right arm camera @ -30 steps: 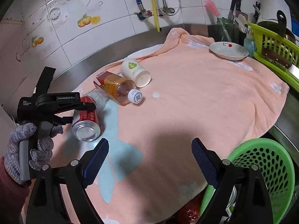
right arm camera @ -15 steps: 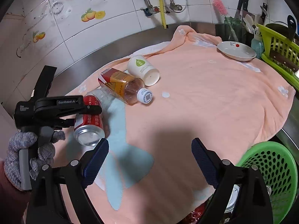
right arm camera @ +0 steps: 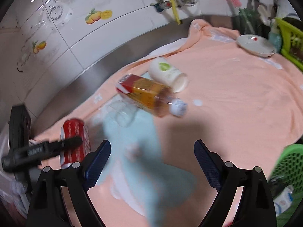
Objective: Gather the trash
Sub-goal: 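Grasp the clear plastic cup with the right gripper while the left gripper holds the cola can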
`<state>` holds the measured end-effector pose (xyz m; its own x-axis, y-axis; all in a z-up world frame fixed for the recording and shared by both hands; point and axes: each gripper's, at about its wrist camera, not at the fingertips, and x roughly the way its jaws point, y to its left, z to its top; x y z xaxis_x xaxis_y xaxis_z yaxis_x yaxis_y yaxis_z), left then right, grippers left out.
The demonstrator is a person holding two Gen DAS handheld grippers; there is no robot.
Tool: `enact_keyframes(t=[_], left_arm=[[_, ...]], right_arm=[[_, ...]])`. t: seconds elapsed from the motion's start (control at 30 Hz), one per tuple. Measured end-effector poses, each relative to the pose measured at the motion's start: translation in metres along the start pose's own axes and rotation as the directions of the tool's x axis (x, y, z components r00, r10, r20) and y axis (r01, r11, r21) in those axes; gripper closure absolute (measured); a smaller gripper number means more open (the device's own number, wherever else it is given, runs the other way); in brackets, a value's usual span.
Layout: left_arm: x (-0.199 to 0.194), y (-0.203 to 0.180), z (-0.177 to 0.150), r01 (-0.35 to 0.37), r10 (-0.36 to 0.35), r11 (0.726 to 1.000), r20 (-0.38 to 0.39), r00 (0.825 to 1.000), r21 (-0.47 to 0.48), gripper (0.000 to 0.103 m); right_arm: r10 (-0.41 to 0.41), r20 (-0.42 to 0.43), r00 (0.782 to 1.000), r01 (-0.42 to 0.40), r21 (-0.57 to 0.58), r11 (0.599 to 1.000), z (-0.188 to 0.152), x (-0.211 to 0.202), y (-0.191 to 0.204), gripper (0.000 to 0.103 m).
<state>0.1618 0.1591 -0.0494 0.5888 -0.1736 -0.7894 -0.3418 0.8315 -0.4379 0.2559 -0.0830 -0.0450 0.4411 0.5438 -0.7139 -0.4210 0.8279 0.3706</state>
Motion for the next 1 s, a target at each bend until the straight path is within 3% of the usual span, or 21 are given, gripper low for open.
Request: enact_keyframes(t=[0.23, 0.4, 0.7, 1.0], left_arm=[[-0.030, 0.040, -0.004, 0.001, 0.000, 1.000, 0.047, 0.999, -0.027, 0.026], [-0.037, 0.060, -0.008, 0.010, -0.008, 0.999, 0.048, 0.999, -0.036, 0.026], [-0.035, 0.068, -0.010, 0.013, -0.011, 0.999, 0.043, 0.999, -0.033, 0.026], [-0.033, 0.071, -0.011, 0.008, -0.007, 0.999, 0.037, 0.999, -0.033, 0.026]], right_arm=[[0.048, -0.054, 0.997, -0.045, 0.054, 0.997, 0.033, 0.049, 0.044, 0.020], [0.000, -0.087, 0.996, 0.008, 0.091, 0.996, 0.054, 0.083, 0.061, 0.024], [-0.084, -0.135, 0.987, 0.100, 0.119, 0.988, 0.063, 0.125, 0.064, 0.028], [-0.094, -0.169, 0.981, 0.120, 0.146, 0.982, 0.057, 0.146, 0.057, 0.035]])
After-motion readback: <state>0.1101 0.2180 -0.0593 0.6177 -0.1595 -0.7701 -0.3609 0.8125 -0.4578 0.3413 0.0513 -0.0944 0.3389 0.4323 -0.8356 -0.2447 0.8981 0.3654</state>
